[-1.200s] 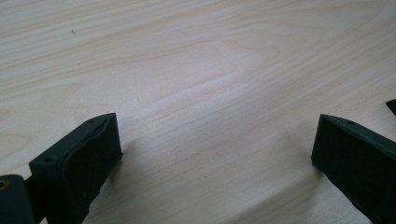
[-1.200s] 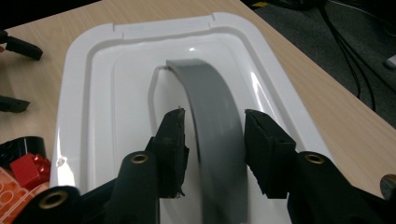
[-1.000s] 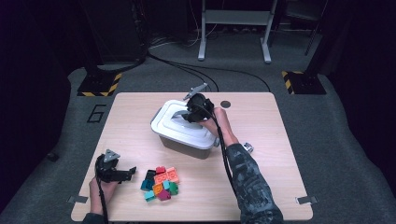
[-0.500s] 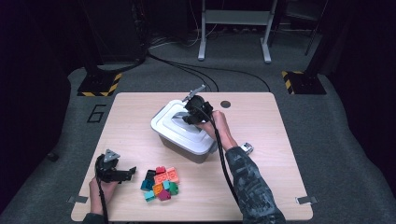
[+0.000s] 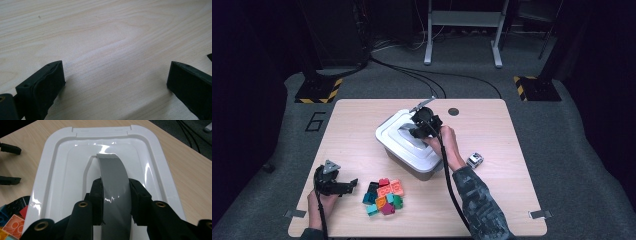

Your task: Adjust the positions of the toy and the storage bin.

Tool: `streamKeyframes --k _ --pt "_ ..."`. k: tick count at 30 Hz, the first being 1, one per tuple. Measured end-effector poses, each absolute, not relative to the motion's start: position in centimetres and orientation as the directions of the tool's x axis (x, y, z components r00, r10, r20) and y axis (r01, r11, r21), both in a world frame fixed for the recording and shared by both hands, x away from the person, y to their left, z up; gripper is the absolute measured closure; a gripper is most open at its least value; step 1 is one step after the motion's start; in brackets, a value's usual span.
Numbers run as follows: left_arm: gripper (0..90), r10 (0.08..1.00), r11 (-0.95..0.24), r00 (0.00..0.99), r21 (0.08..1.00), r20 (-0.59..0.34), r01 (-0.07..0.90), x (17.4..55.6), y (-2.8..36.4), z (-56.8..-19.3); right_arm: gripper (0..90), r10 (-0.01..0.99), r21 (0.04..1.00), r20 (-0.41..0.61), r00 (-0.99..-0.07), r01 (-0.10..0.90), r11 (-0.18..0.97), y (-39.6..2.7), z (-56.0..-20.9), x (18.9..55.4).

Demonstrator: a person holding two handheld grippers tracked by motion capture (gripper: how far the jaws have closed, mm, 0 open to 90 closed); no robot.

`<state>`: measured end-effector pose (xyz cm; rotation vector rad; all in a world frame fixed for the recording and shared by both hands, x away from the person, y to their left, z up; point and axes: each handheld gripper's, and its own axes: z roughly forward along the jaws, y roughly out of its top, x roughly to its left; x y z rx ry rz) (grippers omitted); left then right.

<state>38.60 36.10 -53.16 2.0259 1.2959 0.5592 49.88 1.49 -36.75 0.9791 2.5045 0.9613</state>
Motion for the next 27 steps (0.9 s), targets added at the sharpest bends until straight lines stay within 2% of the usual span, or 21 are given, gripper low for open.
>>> streamKeyframes --k 16,27 --pt "1.2 0.908 -0.291 0.418 0.725 0.005 0.625 38.6 36.1 -53.2 67.2 0.724 0.652 -0.038 -0.689 0.532 0.540 1.5 -36.6 46.9" --pt "1.2 0.907 -0.294 0.420 0.720 0.003 0.629 38.6 36.1 -53.1 67.3 0.715 0.661 -0.059 -0.697 0.509 0.551 1.2 -36.7 46.1"
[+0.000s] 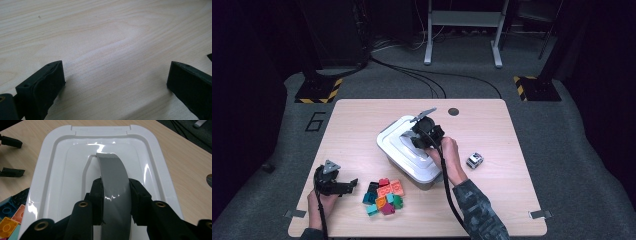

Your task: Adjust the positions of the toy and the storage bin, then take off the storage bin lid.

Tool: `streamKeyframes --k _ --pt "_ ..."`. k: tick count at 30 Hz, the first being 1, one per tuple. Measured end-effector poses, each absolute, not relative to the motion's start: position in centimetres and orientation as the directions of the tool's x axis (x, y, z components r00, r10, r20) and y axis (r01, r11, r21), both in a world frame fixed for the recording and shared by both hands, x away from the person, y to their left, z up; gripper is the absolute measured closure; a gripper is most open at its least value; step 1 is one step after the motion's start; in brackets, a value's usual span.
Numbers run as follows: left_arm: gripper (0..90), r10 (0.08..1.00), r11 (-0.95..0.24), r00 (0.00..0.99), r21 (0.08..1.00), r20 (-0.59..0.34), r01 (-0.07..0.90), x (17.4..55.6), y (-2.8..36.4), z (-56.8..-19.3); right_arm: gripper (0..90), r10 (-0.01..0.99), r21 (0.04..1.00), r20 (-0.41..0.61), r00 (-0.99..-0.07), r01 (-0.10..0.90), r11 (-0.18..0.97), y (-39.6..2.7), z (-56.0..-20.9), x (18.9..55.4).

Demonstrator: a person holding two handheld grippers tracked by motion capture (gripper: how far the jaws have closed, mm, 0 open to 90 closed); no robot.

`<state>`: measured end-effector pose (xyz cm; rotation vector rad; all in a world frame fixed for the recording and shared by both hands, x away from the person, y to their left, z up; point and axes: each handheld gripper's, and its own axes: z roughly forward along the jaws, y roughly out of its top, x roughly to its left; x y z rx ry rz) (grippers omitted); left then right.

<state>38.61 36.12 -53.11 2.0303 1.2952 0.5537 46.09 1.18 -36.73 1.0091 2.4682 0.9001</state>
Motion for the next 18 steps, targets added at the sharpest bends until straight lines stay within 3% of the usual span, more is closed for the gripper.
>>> streamKeyframes --k 18 --pt "1.3 0.908 -0.293 0.419 0.722 0.005 0.626 38.6 36.1 -53.1 67.4 0.714 0.684 -0.080 -0.695 0.483 0.547 1.0 -35.5 45.7"
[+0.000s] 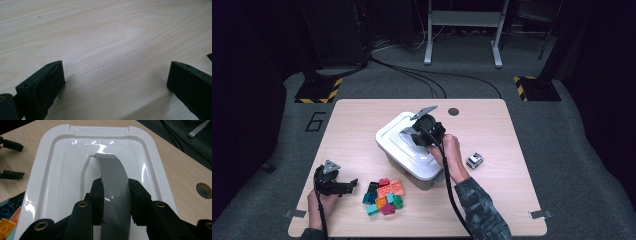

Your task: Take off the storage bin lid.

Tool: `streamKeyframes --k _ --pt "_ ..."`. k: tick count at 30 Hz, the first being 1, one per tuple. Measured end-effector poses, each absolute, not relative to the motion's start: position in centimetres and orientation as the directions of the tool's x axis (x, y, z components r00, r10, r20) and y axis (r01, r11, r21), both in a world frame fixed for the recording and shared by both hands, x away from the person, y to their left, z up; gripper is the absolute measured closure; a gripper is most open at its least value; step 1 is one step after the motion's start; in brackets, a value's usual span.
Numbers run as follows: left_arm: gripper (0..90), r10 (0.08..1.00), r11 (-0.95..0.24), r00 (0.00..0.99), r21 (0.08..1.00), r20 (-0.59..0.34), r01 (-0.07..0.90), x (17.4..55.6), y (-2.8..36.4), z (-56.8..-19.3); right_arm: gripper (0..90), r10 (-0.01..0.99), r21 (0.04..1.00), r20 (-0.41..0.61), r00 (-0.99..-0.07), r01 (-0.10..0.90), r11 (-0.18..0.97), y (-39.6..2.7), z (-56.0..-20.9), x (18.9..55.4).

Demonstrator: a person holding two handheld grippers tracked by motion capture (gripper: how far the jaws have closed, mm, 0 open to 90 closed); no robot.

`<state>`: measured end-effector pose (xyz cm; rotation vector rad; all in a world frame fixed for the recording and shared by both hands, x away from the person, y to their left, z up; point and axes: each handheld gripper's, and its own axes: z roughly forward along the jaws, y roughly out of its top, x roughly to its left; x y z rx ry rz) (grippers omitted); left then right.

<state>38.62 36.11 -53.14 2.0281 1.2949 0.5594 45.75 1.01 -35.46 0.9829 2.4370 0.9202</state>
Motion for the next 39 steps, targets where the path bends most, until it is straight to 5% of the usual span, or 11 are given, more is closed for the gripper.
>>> streamKeyframes --k 39 --pt "1.3 0.908 -0.290 0.418 0.722 0.001 0.628 38.6 36.1 -53.1 67.4 0.794 0.757 -0.132 -0.593 0.457 0.468 -5.5 -30.5 48.5"
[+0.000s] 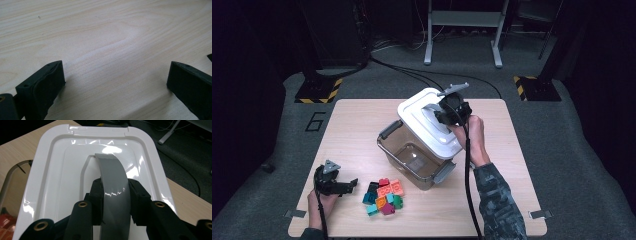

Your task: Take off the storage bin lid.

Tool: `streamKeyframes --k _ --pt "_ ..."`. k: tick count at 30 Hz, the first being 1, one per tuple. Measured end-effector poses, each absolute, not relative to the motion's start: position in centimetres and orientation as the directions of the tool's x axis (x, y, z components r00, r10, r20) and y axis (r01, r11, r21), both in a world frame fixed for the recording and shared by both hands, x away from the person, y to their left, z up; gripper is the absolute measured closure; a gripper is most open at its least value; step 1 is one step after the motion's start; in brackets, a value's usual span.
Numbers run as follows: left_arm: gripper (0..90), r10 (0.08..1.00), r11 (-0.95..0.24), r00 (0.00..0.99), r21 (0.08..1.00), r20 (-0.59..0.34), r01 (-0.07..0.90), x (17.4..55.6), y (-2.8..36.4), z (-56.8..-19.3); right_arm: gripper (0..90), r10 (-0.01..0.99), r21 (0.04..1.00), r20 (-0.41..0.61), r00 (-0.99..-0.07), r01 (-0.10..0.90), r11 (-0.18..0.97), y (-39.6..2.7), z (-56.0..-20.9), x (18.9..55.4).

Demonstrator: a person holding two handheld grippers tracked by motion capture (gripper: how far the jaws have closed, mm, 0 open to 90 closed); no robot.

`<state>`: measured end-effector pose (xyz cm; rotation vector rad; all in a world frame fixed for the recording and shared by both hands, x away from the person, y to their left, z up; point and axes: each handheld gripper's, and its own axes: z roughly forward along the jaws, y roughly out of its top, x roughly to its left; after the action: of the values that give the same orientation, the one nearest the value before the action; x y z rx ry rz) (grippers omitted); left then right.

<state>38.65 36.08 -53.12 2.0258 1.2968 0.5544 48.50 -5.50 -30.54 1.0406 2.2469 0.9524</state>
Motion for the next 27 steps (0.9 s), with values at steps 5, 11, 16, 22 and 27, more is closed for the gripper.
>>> streamKeyframes --k 5,11,16,22,27 --pt "1.3 0.908 -0.289 0.418 0.722 -0.001 0.629 38.7 36.1 -53.1 67.4 0.822 0.746 -0.124 -0.556 0.494 0.447 -6.4 -30.6 49.4" --pt "1.2 0.908 -0.290 0.419 0.721 0.000 0.629 38.6 36.1 -53.1 67.3 0.839 0.753 -0.129 -0.529 0.498 0.430 -7.9 -30.8 50.6" --pt "1.2 0.908 -0.289 0.418 0.721 -0.001 0.630 38.6 36.1 -53.1 67.4 0.861 0.753 -0.118 -0.494 0.521 0.402 -8.9 -31.2 51.4" --pt "1.2 0.909 -0.287 0.416 0.722 -0.002 0.630 38.6 36.1 -53.1 67.4 0.879 0.755 -0.113 -0.463 0.535 0.380 -10.1 -31.7 52.3" --pt "1.3 0.910 -0.286 0.416 0.723 -0.002 0.629 38.6 36.1 -53.1 67.4 0.884 0.752 -0.123 -0.451 0.539 0.379 -10.6 -32.2 53.0"
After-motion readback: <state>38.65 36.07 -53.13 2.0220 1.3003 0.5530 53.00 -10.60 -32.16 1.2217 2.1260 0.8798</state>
